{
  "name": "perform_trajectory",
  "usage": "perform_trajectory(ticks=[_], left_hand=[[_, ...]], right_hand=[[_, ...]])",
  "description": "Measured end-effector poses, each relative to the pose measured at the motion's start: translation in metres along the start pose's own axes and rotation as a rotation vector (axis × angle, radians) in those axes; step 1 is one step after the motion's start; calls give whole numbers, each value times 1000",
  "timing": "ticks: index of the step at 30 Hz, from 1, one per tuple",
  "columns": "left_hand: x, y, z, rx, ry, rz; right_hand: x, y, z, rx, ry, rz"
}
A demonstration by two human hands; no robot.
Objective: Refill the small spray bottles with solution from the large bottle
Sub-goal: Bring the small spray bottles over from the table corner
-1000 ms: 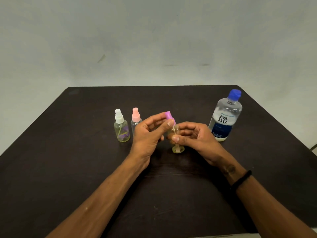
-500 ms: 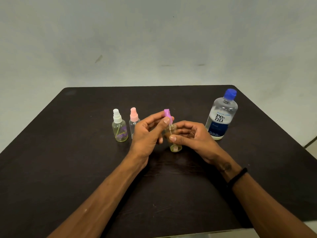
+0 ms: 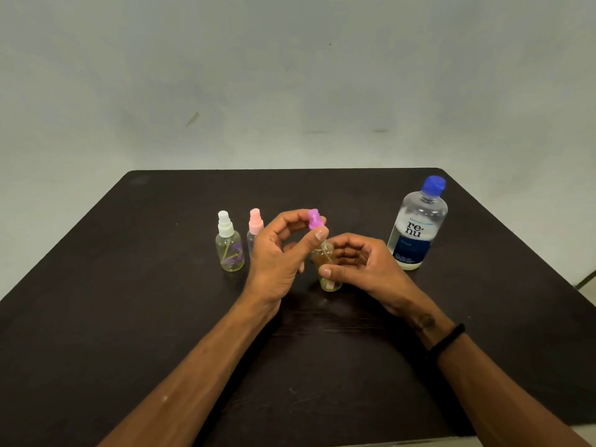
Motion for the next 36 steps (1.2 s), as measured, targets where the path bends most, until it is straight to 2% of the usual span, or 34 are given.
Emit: perform_trajectory(ticks=[7,10,17,21,25,31,34,36], left_hand=[[-3,-5,0,57,86,27],[-3,-8,-5,94,207,9],[-1,-11,-6,66,270,-34],[-3,-10,-8,115,329,-47],[-9,-14,-15,165,513,71],[-14,-38,-11,278,639,310],[-11,-57,2,380,649,325],[-6,-68,9,457,644,260]], right_hand=[[1,-2,-1,-16,1,17],[1,-3,-2,-20,-8,32],[1,0,-1,-41,-11,44],[5,7,-1,-65,-8,80],[17,21,4,-84,-13,129],[24,25,10,-71,-71,149],[19,12,10,-65,-132,157],[12,-3,8,-60,-195,186]])
Point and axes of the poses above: each hand's wrist, its own y-axis towards the middle knuckle, its own x-axis out of the palm, z = x × y, the point moved 4 cm from there along y, towards the middle knuckle, and after that the axes turned 3 degrees about z, right-handed, at the moved point
